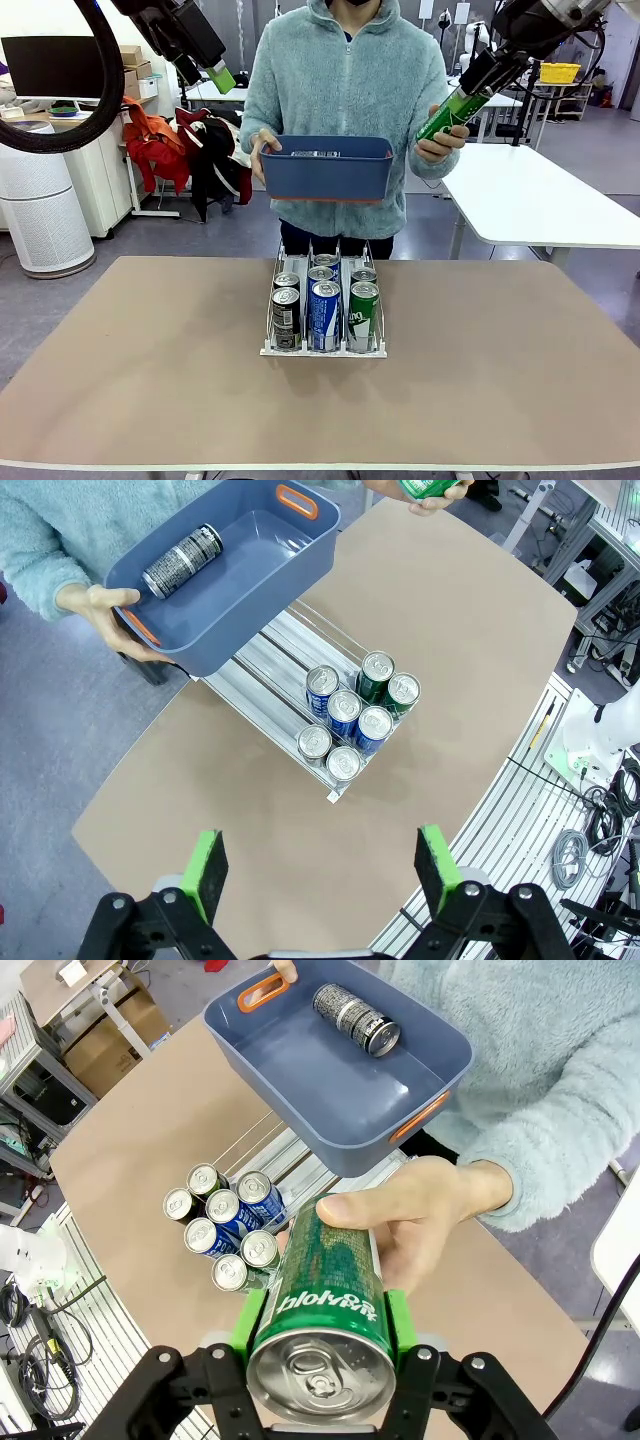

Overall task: Fill the beverage cans into the dispenser.
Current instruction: Place the picked Sprite in the line of the Automatic Can Dispenser with the same cans.

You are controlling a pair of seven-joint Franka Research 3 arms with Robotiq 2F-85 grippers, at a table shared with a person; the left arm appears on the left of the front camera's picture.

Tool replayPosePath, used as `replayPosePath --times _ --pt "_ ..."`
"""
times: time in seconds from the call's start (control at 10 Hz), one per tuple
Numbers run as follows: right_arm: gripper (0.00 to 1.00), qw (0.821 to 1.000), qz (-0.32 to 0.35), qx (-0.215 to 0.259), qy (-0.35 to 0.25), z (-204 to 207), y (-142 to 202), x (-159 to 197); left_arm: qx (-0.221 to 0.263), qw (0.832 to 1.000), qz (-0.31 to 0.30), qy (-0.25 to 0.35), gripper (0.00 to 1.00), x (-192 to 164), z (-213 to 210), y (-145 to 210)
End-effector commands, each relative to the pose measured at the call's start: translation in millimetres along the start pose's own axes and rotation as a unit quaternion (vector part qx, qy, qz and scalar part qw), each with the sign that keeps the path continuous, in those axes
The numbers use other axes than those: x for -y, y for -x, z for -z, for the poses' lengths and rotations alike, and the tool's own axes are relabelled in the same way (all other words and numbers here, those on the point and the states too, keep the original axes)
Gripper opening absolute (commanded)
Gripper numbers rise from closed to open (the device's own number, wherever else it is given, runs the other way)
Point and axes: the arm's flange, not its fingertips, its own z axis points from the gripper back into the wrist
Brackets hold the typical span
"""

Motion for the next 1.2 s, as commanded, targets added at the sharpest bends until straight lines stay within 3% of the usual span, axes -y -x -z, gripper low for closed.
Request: replayPosePath --times 0.0,1.1 --pt "0.0 1.0 -0.003 -0.002 0.003 -0.5 0.0 -0.3 0.0 1.0 0.001 0.001 1.0 -0.7 -0.9 0.5" --pt "0.0 1.0 -0.003 -0.002 0.003 -0.5 0.0 -0.3 0.0 1.0 0.001 0.001 1.0 -0.7 -0.9 0.5"
